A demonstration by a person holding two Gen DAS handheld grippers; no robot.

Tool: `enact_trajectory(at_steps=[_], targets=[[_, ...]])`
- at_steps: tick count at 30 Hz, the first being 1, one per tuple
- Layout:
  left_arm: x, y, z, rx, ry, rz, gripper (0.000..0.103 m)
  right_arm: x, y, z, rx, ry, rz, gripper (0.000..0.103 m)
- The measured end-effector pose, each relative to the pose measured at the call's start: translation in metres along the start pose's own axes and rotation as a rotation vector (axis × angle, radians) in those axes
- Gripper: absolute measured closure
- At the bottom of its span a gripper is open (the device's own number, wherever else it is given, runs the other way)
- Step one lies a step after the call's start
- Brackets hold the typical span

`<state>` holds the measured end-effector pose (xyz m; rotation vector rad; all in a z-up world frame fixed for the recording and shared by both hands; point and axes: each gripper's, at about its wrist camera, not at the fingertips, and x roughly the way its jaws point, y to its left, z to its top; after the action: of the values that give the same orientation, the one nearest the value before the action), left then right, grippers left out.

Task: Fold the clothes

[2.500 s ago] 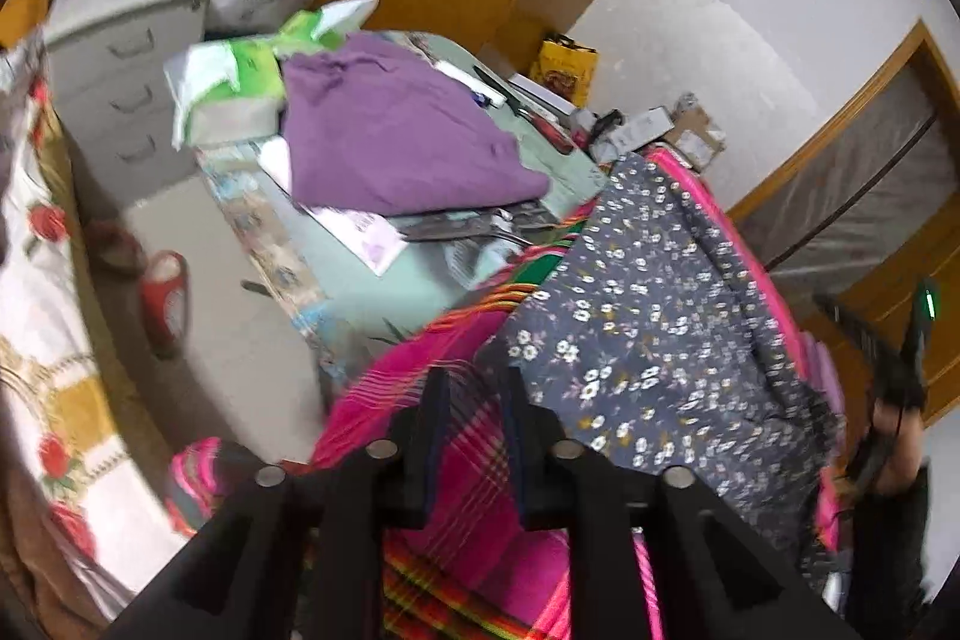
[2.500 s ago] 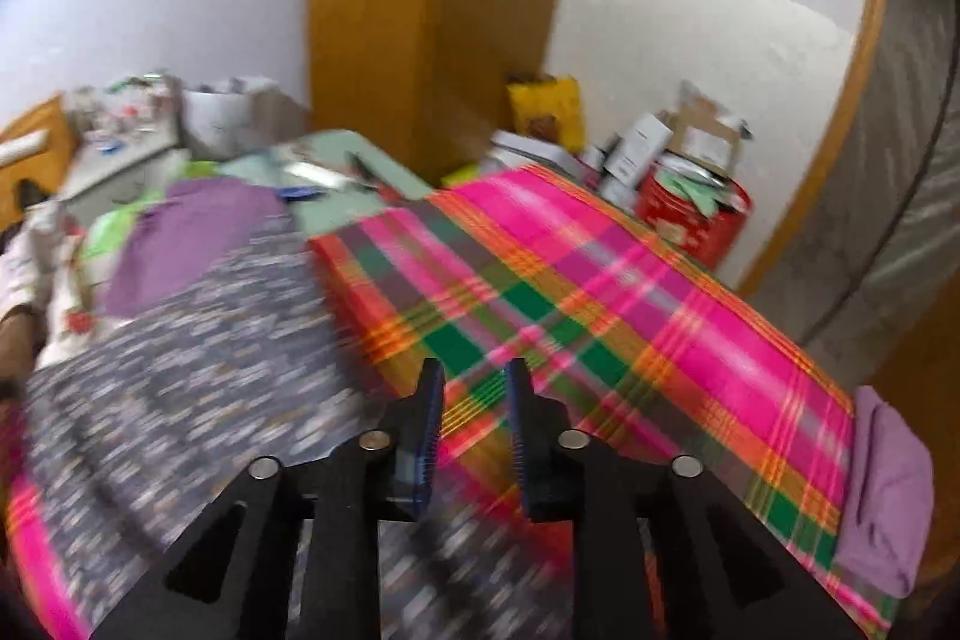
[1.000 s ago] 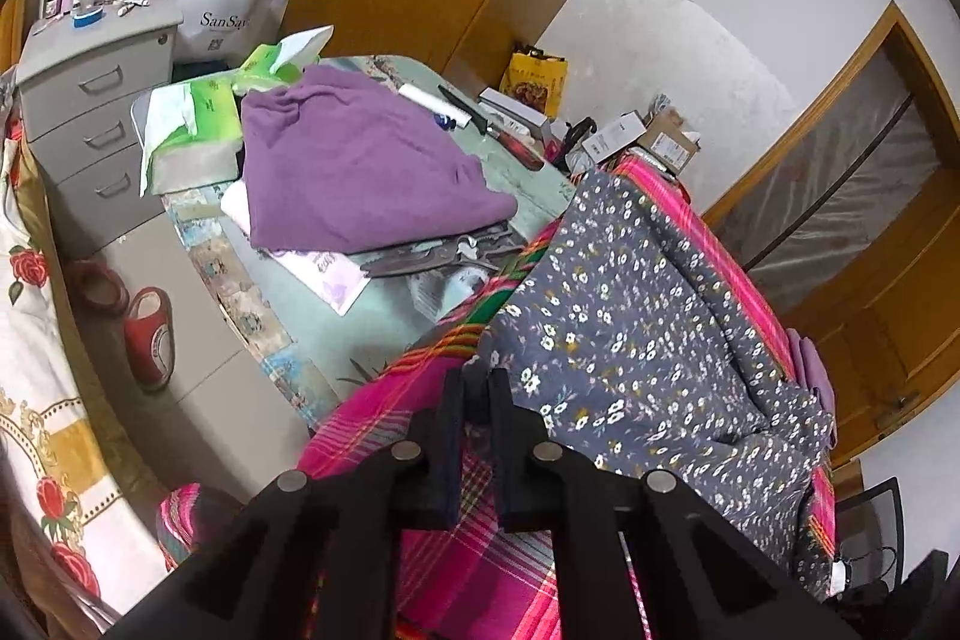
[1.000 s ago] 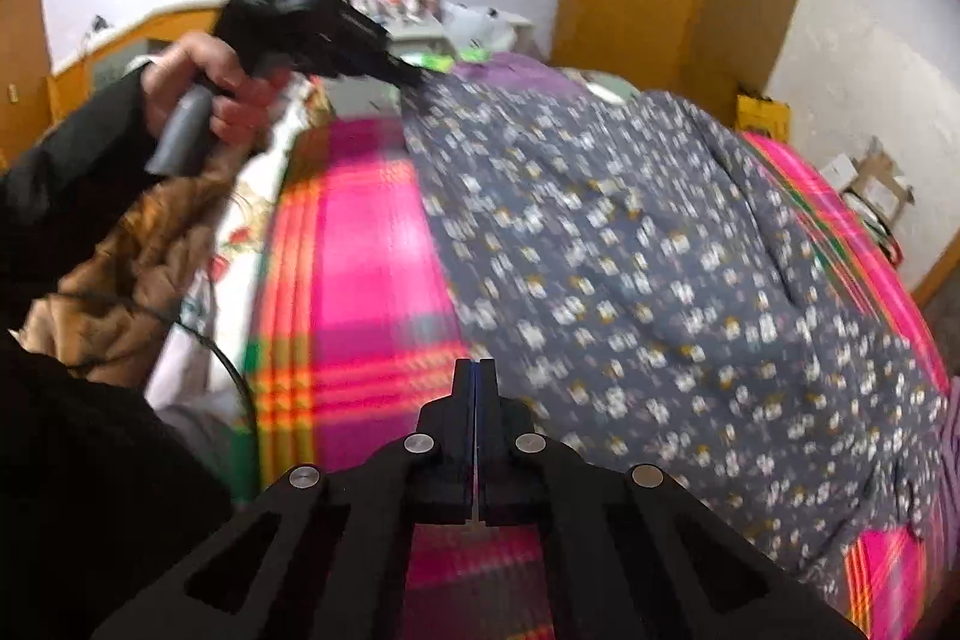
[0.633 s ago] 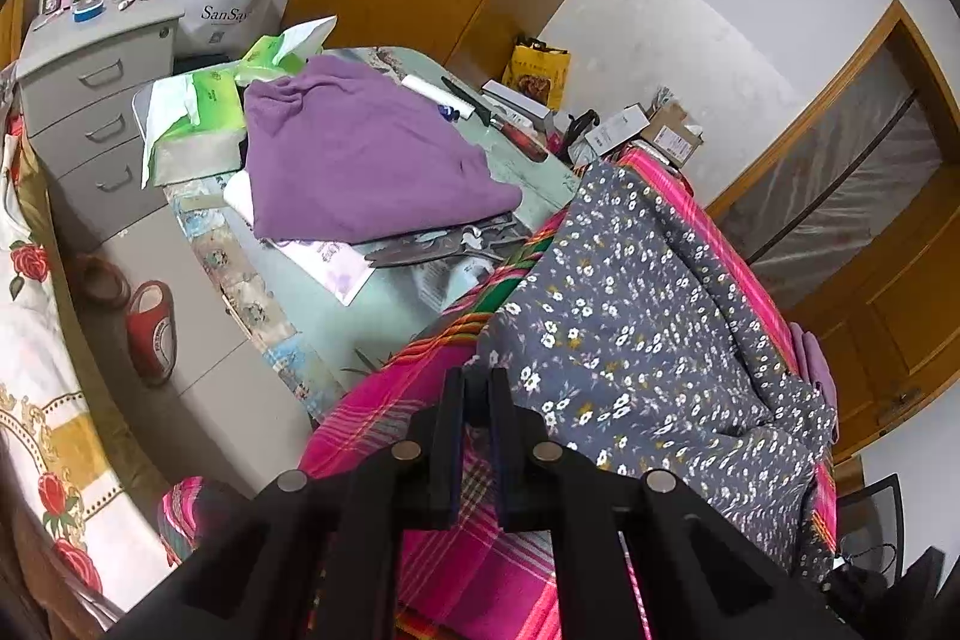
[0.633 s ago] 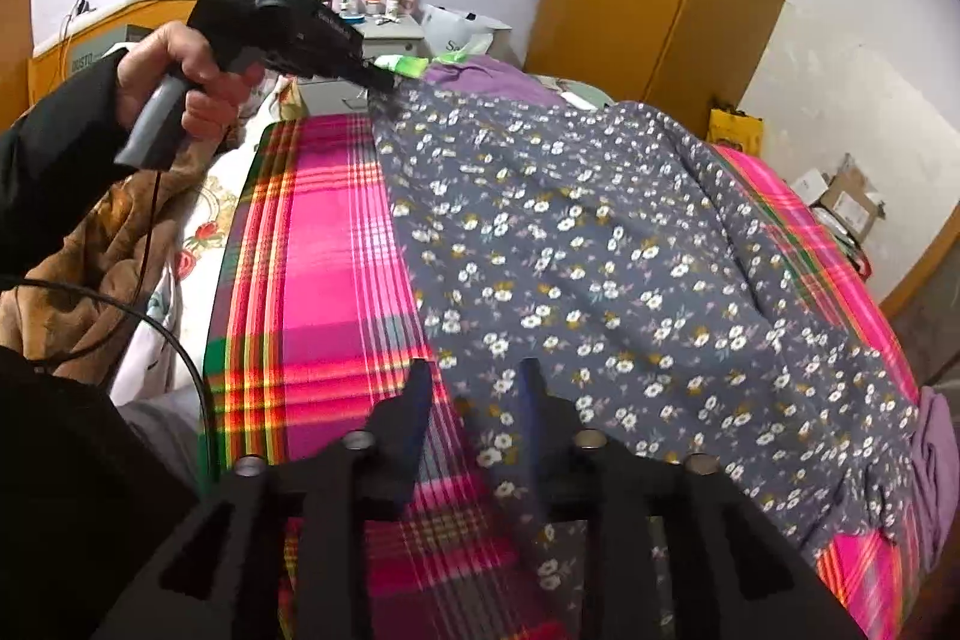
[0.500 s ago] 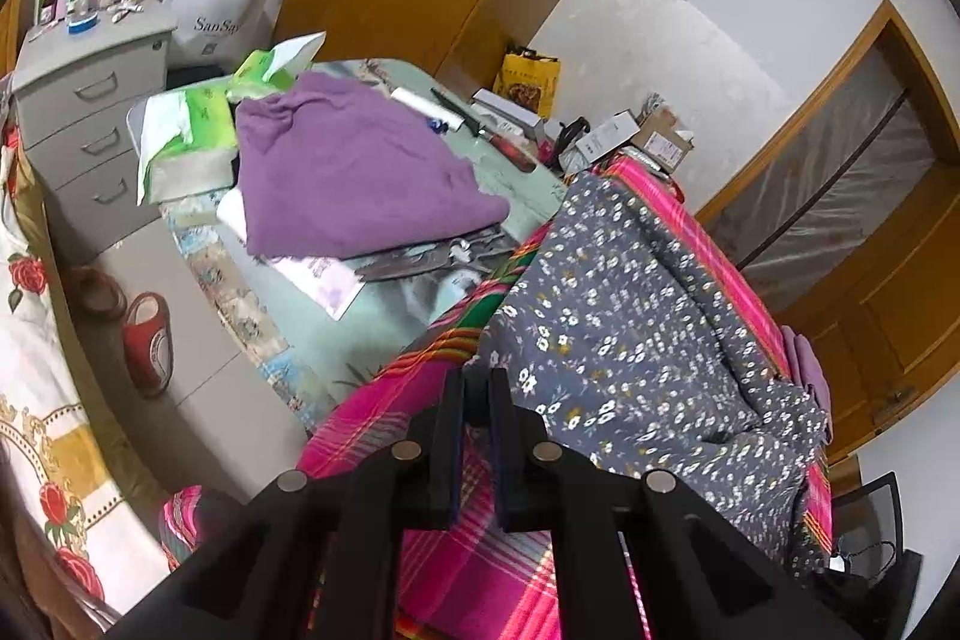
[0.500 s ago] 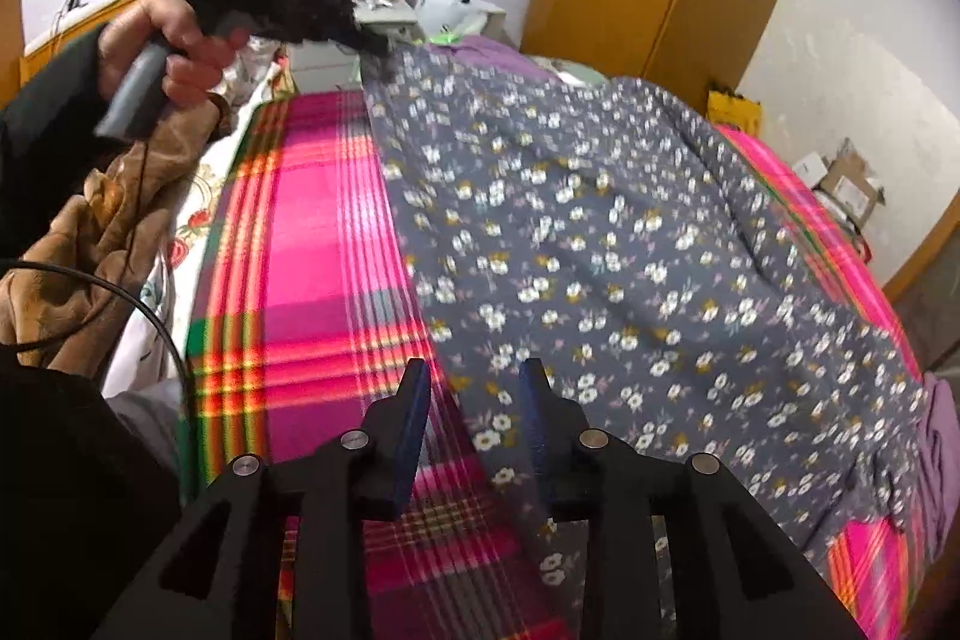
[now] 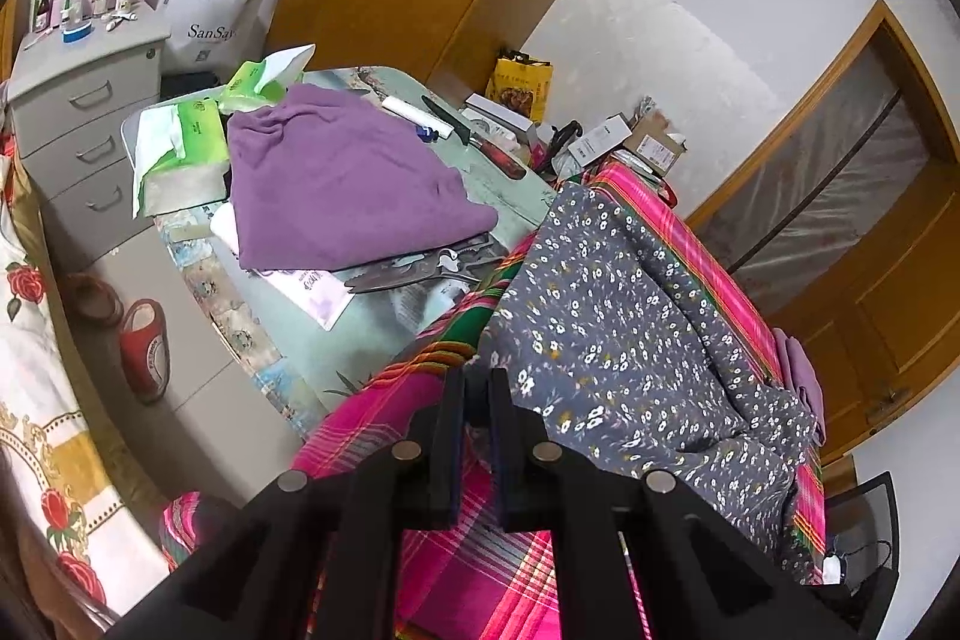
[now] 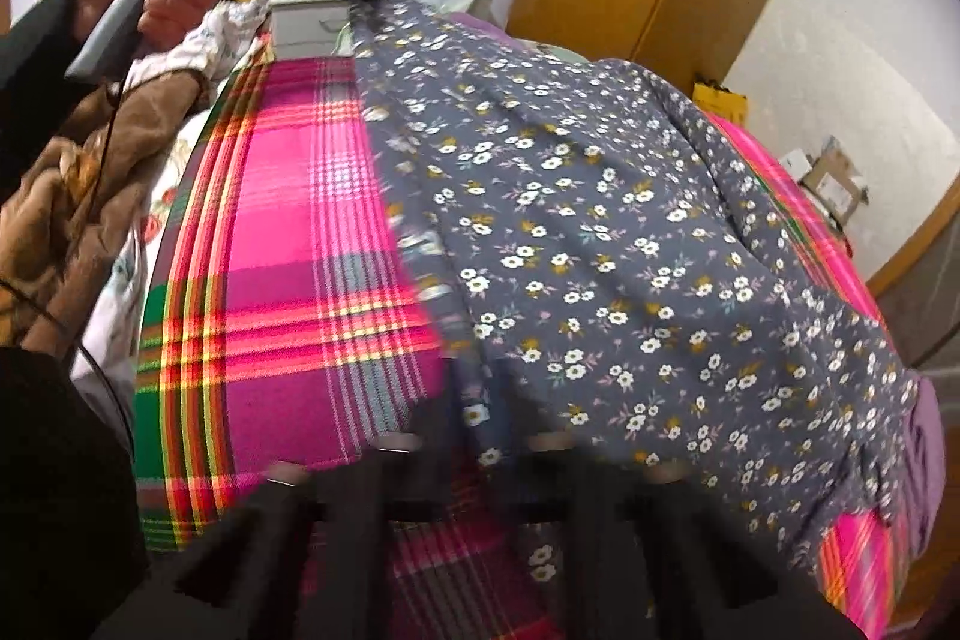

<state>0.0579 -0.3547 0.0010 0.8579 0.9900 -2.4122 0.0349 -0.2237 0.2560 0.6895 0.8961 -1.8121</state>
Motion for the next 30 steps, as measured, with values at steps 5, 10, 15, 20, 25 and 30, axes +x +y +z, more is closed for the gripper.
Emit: enact_trajectory(at_steps=[5,10,15,20,25,30], targets=[[0.000,0.005,-0.001,-0.004,0.000,0.003,0.096,-0.015,0.001,0.005,0.010,-0.035,0.059,0.101],[0.008,0.020,-0.008,-0.014,0.028,0.018,0.096,-0.031,0.005,0.010,0.028,-0.071,0.154,0.101],[0.022,0.035,-0.018,-0.039,0.066,0.034,0.096,-0.018,0.013,0.005,0.048,-0.037,0.212,0.101],[0.021,0.034,-0.018,-0.021,0.060,0.039,0.096,-0.019,0.013,0.005,0.076,-0.040,0.241,0.101],[0.024,0.030,-0.019,0.023,0.079,0.043,0.095,-0.015,0.009,0.000,0.116,-0.017,0.256,0.097],[0.015,0.032,-0.025,0.041,0.084,0.039,0.091,-0.038,-0.008,-0.006,0.200,-0.075,0.235,0.083]])
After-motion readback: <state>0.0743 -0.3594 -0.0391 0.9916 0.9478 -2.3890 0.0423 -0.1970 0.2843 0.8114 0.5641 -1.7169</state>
